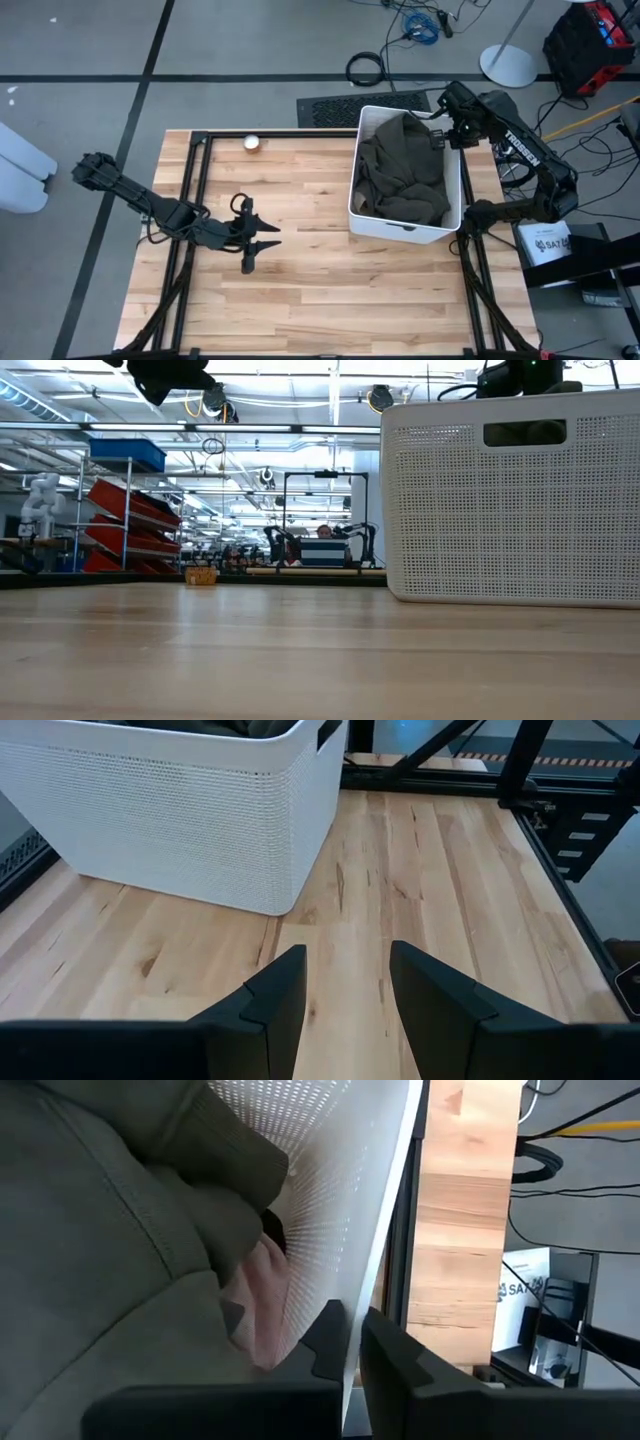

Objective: Sort clothes
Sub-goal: Move the white laundry bin to the top middle of the table

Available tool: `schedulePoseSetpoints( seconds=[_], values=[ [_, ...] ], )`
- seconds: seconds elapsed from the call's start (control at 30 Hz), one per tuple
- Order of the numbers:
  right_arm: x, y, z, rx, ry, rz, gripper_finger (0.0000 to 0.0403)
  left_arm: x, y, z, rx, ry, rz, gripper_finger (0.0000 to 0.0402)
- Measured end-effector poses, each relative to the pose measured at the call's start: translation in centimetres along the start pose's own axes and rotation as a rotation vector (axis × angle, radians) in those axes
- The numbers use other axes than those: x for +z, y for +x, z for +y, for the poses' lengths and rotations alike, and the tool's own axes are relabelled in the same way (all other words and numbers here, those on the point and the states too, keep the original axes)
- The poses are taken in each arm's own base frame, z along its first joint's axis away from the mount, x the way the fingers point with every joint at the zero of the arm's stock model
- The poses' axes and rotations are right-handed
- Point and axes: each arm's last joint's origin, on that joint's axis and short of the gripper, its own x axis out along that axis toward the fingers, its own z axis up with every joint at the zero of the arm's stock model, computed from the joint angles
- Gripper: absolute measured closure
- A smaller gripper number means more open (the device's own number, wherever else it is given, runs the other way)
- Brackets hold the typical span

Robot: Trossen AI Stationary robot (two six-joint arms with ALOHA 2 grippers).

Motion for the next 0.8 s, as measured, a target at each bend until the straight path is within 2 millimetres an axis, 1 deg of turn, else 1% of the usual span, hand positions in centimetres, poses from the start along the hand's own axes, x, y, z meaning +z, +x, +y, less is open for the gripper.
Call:
schedulePoseSetpoints(
  seconds=[0.47,0.8],
  values=[
    [0.44,-0.04,0.41,0.069,0.030,-0.031,0.0401,0.01,0.00,0.00,-0.001,0.000,-0.001,0.0247],
    [0.51,-0.10,0.46,0.082,-0.034,-0.056,0.0402,0.01,0.00,0.00,-0.001,0.001,-0.001,0.0247]
  ],
)
